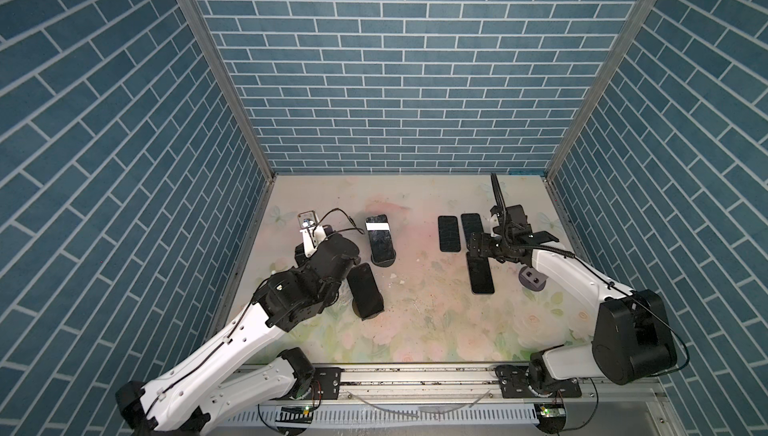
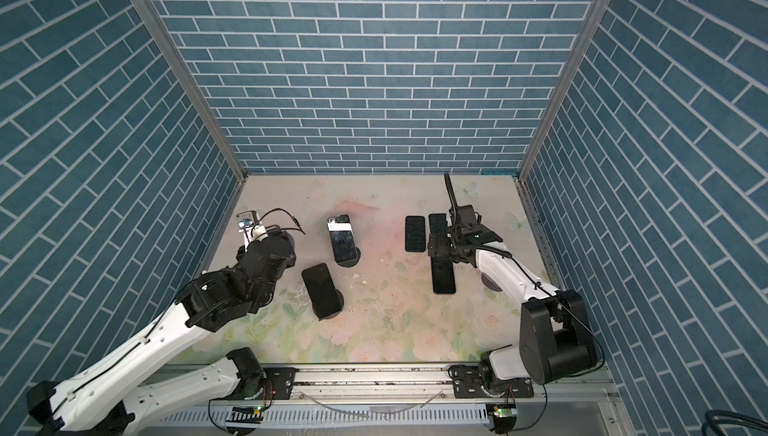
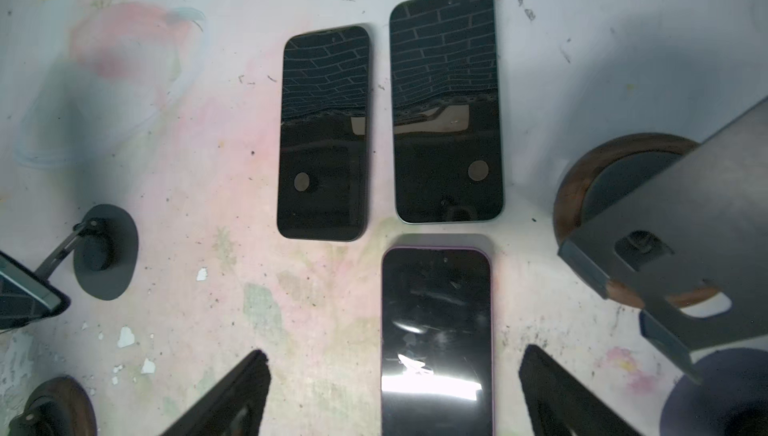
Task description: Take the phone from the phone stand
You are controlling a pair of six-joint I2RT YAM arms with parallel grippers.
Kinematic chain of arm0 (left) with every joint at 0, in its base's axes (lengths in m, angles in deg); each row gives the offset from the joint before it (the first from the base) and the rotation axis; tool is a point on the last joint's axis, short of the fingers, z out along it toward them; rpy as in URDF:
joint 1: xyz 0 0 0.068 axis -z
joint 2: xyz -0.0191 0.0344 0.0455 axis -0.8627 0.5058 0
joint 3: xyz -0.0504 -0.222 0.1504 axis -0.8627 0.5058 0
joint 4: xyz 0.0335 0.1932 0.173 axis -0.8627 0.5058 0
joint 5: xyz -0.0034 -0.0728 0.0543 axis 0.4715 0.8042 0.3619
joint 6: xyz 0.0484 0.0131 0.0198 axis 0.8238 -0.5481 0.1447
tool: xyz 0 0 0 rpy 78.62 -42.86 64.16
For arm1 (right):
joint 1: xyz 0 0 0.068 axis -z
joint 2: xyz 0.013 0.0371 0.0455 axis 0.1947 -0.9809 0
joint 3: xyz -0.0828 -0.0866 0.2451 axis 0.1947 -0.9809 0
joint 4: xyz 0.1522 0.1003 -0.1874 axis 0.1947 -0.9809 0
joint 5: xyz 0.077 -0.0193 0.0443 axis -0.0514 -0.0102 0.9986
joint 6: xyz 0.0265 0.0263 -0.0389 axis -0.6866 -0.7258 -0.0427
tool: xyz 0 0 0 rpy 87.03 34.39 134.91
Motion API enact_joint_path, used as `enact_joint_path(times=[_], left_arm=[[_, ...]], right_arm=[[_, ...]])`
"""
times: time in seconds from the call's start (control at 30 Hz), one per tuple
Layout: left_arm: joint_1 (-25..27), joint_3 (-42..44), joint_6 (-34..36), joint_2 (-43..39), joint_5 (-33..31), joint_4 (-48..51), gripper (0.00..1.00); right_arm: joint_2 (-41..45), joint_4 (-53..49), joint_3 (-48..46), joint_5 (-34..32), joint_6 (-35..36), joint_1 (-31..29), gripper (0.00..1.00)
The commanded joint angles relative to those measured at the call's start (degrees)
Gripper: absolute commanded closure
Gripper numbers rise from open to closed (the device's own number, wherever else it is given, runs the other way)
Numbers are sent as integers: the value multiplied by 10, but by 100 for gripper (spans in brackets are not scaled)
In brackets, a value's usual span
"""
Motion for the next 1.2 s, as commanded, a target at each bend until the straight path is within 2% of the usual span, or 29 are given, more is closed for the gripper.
enact_joint_path(times=[0.0, 0.2, 0.3, 0.6, 0.83, 1.17], left_arm=[[-56, 28, 21, -20, 43, 21, 47], [-160, 65, 55, -24, 135, -19, 47], [-197, 76, 69, -8, 172, -42, 47], [-296, 94, 102, 87, 312, -144, 46], [-327, 87, 128, 169, 369, -203, 46], [-335, 85, 127, 257, 379, -256, 45]], right_arm=[[2, -28, 37, 2, -19, -17, 5], [-24, -46, 71, -23, -20, -49, 5], [-35, -53, 85, -32, -22, -62, 5], [-63, -73, 133, -48, -29, -90, 5], [-94, -84, 165, -49, -37, -103, 5], [-140, -100, 214, -51, -39, -129, 5]])
